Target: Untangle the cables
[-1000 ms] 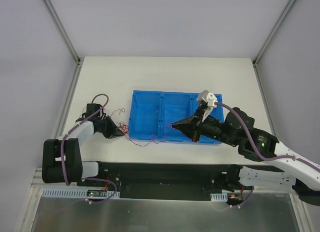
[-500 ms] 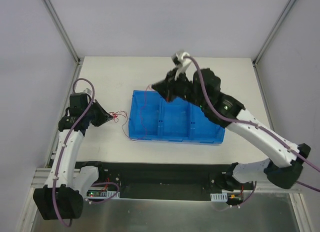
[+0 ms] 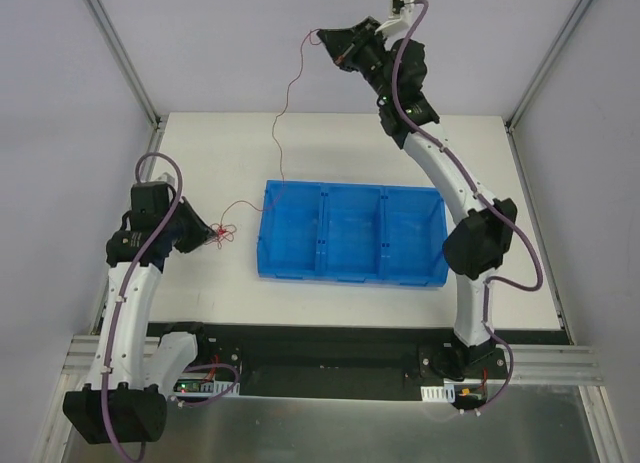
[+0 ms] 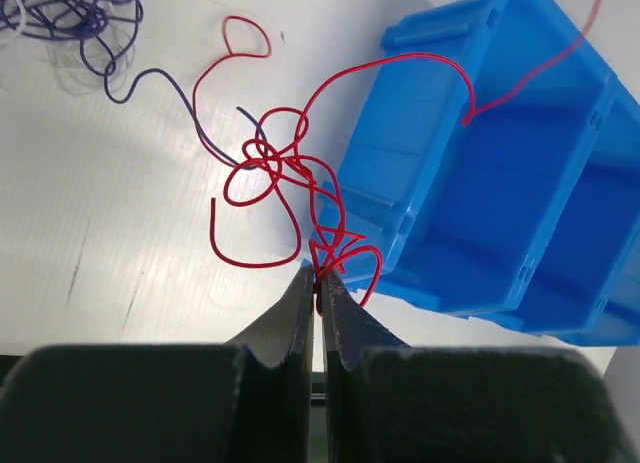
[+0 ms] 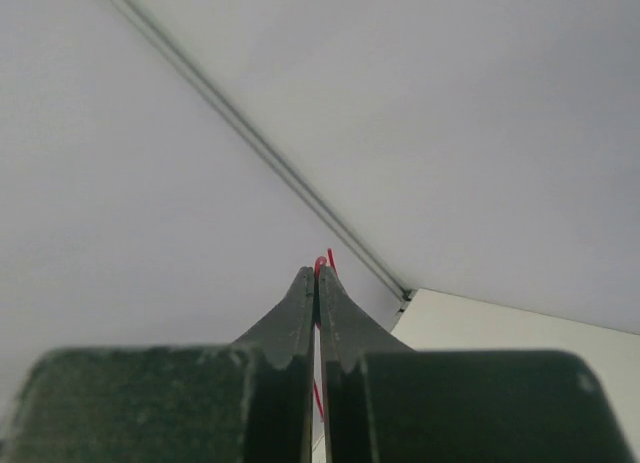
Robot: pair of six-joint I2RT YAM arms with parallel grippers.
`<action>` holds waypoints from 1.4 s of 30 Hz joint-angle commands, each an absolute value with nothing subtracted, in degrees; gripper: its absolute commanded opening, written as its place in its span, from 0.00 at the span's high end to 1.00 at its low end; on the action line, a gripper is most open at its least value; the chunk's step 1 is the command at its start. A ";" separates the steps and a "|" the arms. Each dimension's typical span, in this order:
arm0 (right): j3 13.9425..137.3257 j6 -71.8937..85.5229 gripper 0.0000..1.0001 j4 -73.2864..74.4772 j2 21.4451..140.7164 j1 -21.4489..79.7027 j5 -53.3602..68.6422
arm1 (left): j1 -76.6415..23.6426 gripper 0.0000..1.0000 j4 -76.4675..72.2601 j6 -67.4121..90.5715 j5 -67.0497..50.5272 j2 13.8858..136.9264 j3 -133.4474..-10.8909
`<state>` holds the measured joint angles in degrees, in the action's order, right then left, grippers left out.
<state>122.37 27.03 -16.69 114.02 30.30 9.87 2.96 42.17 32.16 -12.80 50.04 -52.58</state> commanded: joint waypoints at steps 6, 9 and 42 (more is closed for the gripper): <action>111.81 21.91 0.99 -24.44 116.81 24.00 8.27 | 2.72 1.00 43.16 18.82 -14.22 51.06 -65.38; 106.72 15.40 0.99 -22.24 116.19 23.99 5.46 | 2.81 1.00 41.93 18.46 -16.95 52.82 -67.67; 94.04 -1.59 0.25 -21.97 108.89 44.81 34.45 | 4.04 1.00 35.07 36.56 -20.82 68.55 -80.95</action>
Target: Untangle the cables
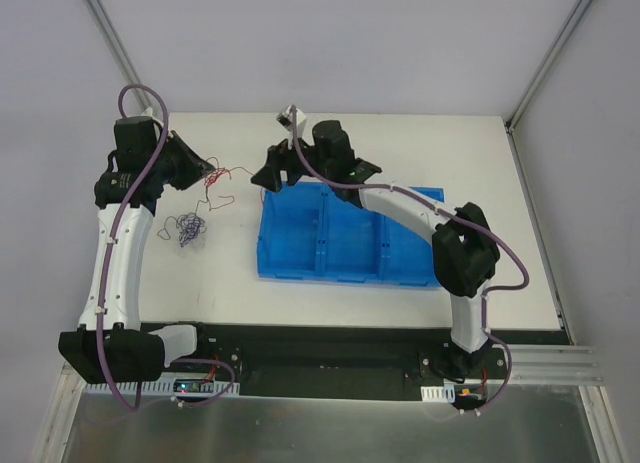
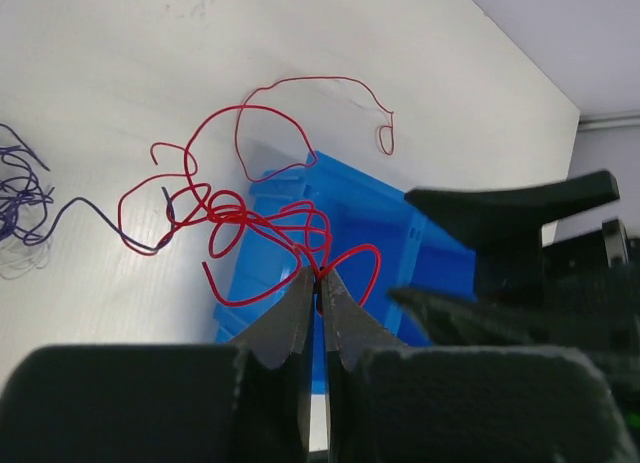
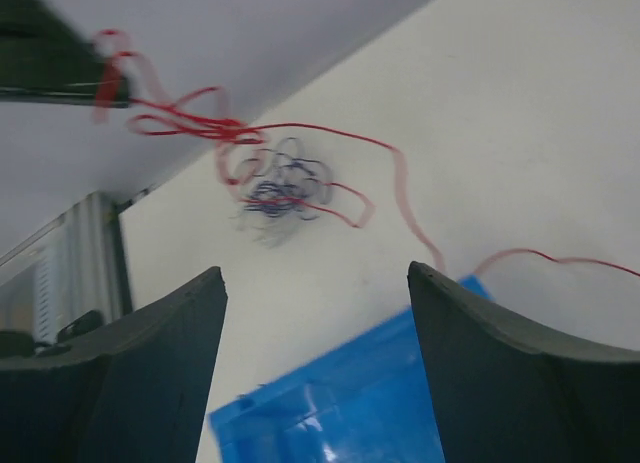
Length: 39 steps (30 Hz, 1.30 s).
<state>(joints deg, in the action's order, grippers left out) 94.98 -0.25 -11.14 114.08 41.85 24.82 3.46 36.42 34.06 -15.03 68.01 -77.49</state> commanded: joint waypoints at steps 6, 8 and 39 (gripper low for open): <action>96.15 -2.72 0.32 -19.61 110.91 48.16 27.87 | 4.39 1.00 35.16 37.53 -22.94 67.41 -80.07; 97.03 -2.64 0.34 -19.42 111.79 48.43 27.16 | 4.39 1.00 35.24 37.71 -23.47 67.06 -79.72; 93.08 3.42 0.99 -15.29 110.92 49.93 -6.49 | 5.80 1.00 35.68 34.29 18.51 57.76 -81.74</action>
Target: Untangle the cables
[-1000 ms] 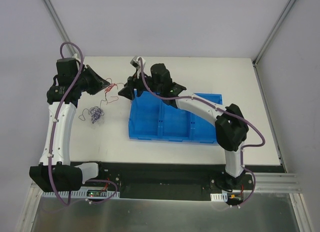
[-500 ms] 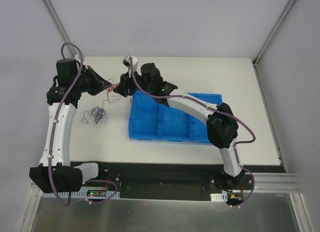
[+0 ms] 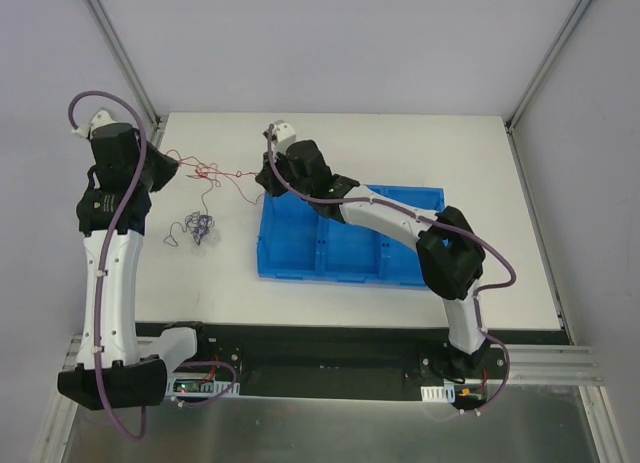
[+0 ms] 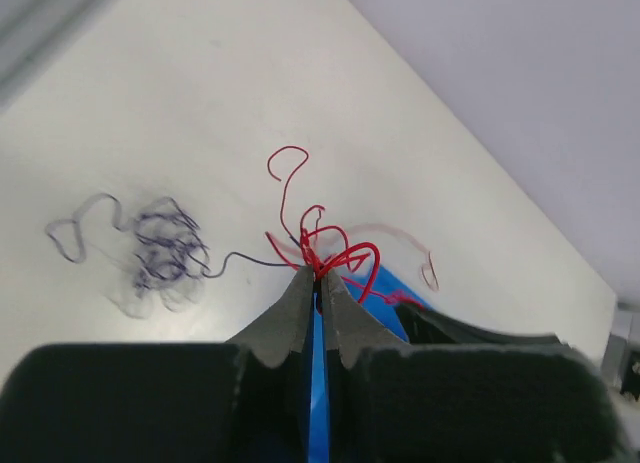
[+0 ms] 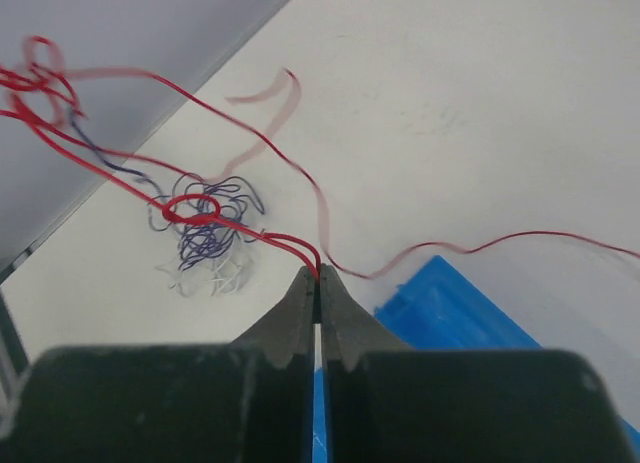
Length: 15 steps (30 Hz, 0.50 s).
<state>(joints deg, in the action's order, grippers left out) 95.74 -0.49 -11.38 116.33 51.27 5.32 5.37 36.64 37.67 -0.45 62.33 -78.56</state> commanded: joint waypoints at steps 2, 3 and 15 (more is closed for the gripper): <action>91.94 5.09 0.99 -15.38 110.48 48.43 -7.47 | 5.80 1.00 35.60 32.01 25.11 54.50 -80.95; 91.59 5.79 0.99 -15.29 110.57 47.47 -7.38 | 5.89 1.00 35.51 30.86 27.40 52.93 -80.34; 89.83 8.17 0.99 -9.49 108.82 35.08 -7.48 | 5.80 1.00 31.47 26.02 32.16 48.34 -74.62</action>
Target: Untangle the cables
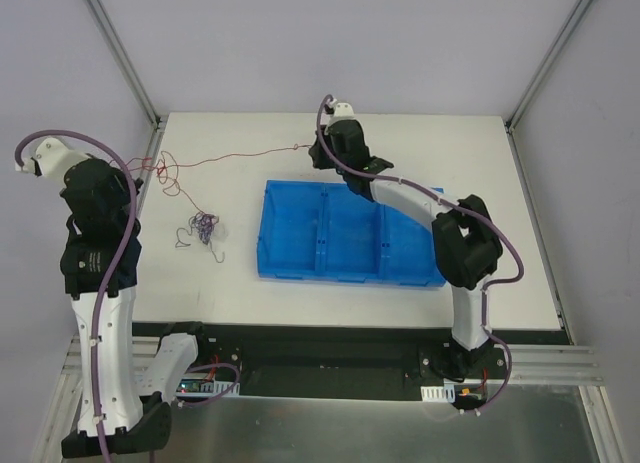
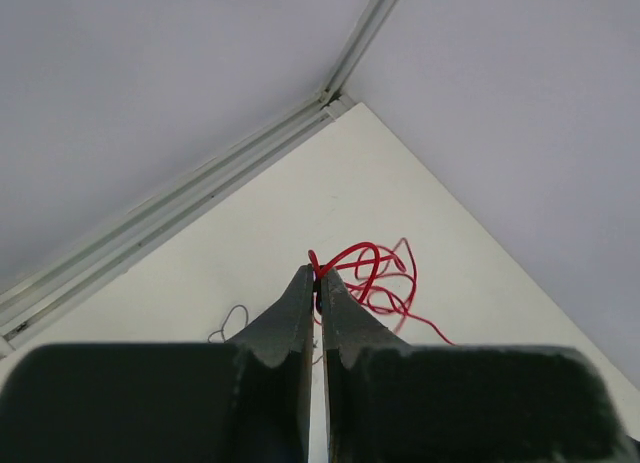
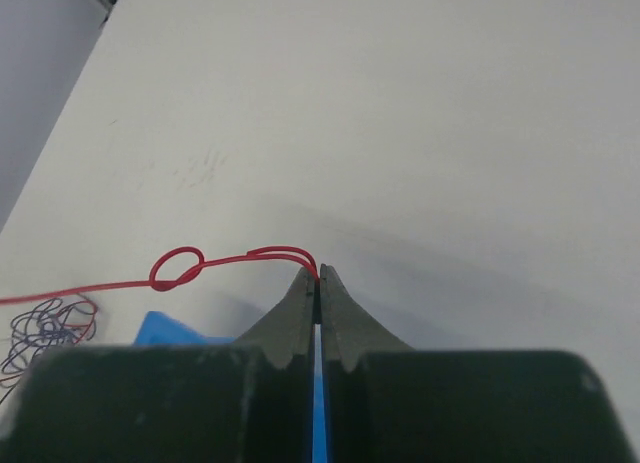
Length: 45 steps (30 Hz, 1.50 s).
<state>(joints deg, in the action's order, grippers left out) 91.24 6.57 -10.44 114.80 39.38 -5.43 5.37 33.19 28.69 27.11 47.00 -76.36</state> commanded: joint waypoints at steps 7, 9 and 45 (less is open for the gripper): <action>80.87 7.39 0.99 -9.67 101.17 22.70 -10.36 | 5.80 1.00 31.82 28.92 44.46 44.56 -70.58; 79.89 5.20 0.99 -8.01 100.20 19.27 -12.29 | 5.80 1.00 31.82 28.57 45.44 44.47 -70.58; 74.36 -2.64 0.99 -3.08 98.09 -5.88 -15.39 | 5.89 1.00 31.64 24.61 51.68 55.19 -74.70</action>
